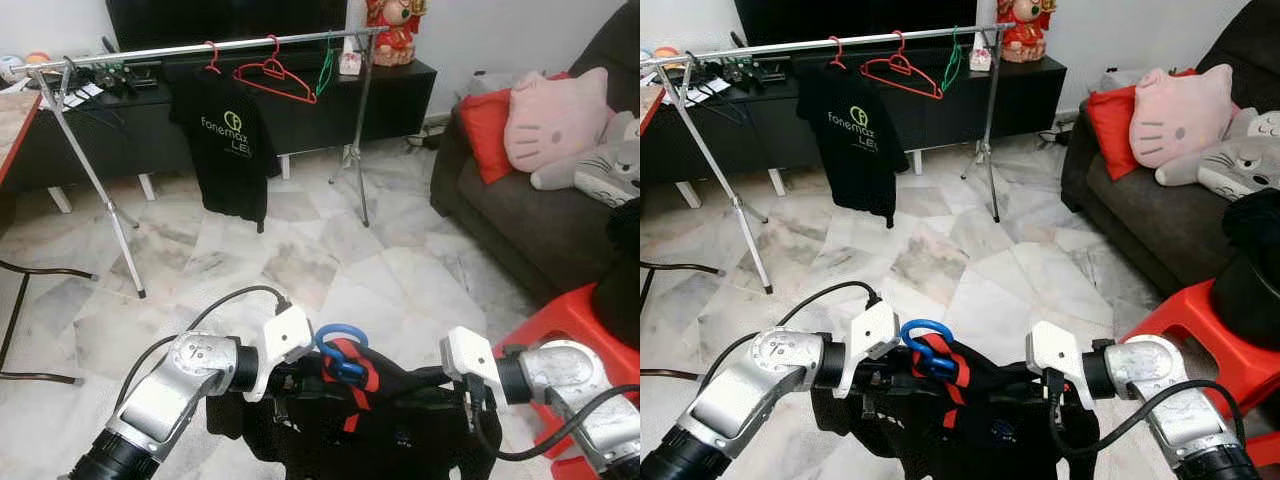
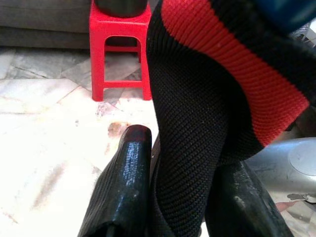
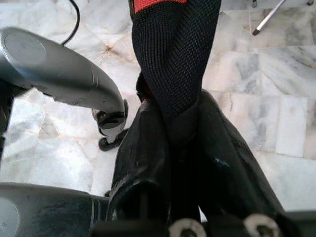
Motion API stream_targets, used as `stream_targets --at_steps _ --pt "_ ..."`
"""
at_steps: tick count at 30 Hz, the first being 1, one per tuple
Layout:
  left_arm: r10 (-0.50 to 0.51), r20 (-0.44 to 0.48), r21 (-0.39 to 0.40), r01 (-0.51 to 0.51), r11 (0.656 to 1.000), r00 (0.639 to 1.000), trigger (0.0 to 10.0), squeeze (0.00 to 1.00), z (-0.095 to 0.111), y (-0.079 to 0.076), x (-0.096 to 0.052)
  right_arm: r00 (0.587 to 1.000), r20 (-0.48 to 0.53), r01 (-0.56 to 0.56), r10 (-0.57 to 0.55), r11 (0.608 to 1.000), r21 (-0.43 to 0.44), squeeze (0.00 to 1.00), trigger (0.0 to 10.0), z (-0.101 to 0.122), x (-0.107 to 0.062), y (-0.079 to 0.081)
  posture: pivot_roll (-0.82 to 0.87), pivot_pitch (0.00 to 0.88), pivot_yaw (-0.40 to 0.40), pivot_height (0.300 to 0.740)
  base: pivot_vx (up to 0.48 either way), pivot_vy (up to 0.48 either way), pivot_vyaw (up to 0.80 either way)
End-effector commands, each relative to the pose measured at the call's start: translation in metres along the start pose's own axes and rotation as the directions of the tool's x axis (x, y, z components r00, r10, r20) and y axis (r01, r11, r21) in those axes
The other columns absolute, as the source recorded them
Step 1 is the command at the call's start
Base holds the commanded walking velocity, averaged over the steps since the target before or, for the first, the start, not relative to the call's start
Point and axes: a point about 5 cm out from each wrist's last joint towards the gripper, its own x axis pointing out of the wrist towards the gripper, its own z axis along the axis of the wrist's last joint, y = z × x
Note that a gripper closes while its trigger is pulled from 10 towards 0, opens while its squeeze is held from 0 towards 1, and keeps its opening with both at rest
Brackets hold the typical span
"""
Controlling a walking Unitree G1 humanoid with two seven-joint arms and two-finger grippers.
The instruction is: Hang hanger
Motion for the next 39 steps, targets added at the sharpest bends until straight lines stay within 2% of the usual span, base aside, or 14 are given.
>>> stream_targets --at_steps 1,4,5,9,10,21,22,23,24,27,29,30,31,39 --pt "-0.012 -0.013 0.014 0.012 1.0 1.0 0.0 0.0 0.001 -0.003 0.004 0.994 0.103 0.027 -0.022 0.998 -0.053 1.0 10.0 0.022 -0.004 -0.004 -0.11 0.0 -0.073 0.74 0.0 0.0 0.0" --pt "-0.014 -0.013 0.014 0.014 1.0 1.0 0.0 0.0 0.001 -0.003 0.004 0.995 0.095 0.035 -0.028 0.997 -0.071 1.0 10.0 0.02 -0.001 -0.001 -0.11 0.0 -0.073 0.74 0.0 0.0 0.0" --pt "-0.016 -0.013 0.014 0.016 1.0 1.0 0.0 0.0 0.001 -0.003 0.004 0.996 0.084 0.012 -0.006 0.998 -0.066 0.0 10.0 0.016 0.001 0.005 -0.11 0.0 -0.074 0.74 0.0 0.0 0.0" --pt "-0.018 -0.014 0.014 0.018 1.0 1.0 0.0 0.0 0.001 -0.003 0.004 0.994 0.107 0.012 -0.009 0.999 -0.03 0.07 10.0 0.015 0.002 0.007 -0.11 0.0 -0.074 0.74 0.0 0.0 0.0" --pt "-0.02 -0.016 0.013 0.021 1.0 1.0 0.0 0.0 0.0 -0.004 0.003 0.993 0.12 0.004 -0.002 1.0 -0.014 1.0 10.0 0.017 0.002 0.008 -0.11 0.0 -0.074 0.74 0.0 0.0 0.0" --pt "-0.02 -0.02 0.005 0.02 1.0 1.0 0.0 0.0 -0.002 -0.005 0.002 0.991 0.118 0.071 -0.069 0.997 -0.007 1.0 10.0 0.014 0.003 0.007 -0.12 0.0 -0.072 0.74 0.0 0.0 0.0" --pt "-0.023 -0.021 0.004 0.023 1.0 1.0 0.0 0.0 -0.002 -0.005 0.002 0.991 0.115 0.065 -0.064 0.998 -0.004 0.35 10.0 0.012 0.004 0.009 -0.12 0.0 -0.072 0.74 0.0 0.0 0.0" --pt "-0.024 -0.022 0.003 0.024 1.0 0.999 0.0 0.0 -0.002 -0.005 0.002 0.992 0.112 0.061 -0.061 0.998 -0.002 0.35 10.0 0.011 0.004 0.01 -0.12 0.0 -0.068 0.74 0.0 0.0 0.0" --pt "-0.026 -0.023 0.003 0.026 1.0 0.999 0.0 0.0 -0.003 -0.006 0.002 0.992 0.113 0.056 -0.056 0.998 0.003 0.0 10.0 0.01 0.004 0.012 -0.12 0.0 -0.063 0.74 0.0 0.0 0.0" --pt "-0.025 -0.032 0.017 0.026 1.0 0.999 0.0 0.0 -0.003 -0.005 0.003 0.992 0.115 0.058 -0.058 0.998 0.009 0.0 10.0 0.008 0.005 0.015 -0.13 0.0 -0.056 0.74 0.0 0.0 0.0" --pt "-0.005 -0.046 0.028 0.006 1.0 0.999 1.5 0.0 -0.004 -0.003 0.004 0.991 0.116 0.059 -0.06 0.998 0.014 0.0 10.0 0.007 0.006 0.017 -0.13 0.0 -0.052 0.74 0.0 0.0 0.0" --pt "-0.005 -0.055 0.041 0.007 0.999 0.998 8.8 0.0 -0.005 -0.002 0.004 0.991 0.119 0.055 -0.058 0.998 0.021 0.0 10.0 0.006 0.008 0.018 -0.13 0.0 -0.047 0.74 0.0 0.0 0.0" --pt "-0.008 -0.056 0.042 0.01 0.999 0.998 10.0 0.0 -0.005 -0.003 0.004 0.991 0.118 0.055 -0.058 0.998 0.021 0.0 10.0 0.006 0.008 0.019 -0.14 0.0 -0.042 0.74 0.0 0.0 0.0" --pt "-0.022 -0.068 0.055 0.025 0.998 0.997 10.0 0.0 -0.004 -0.002 0.008 0.996 0.072 0.049 -0.051 0.998 0.025 0.0 10.0 0.002 0.003 0.021 -0.14 0.0 -0.038 0.74 0.0 0.0 0.0"
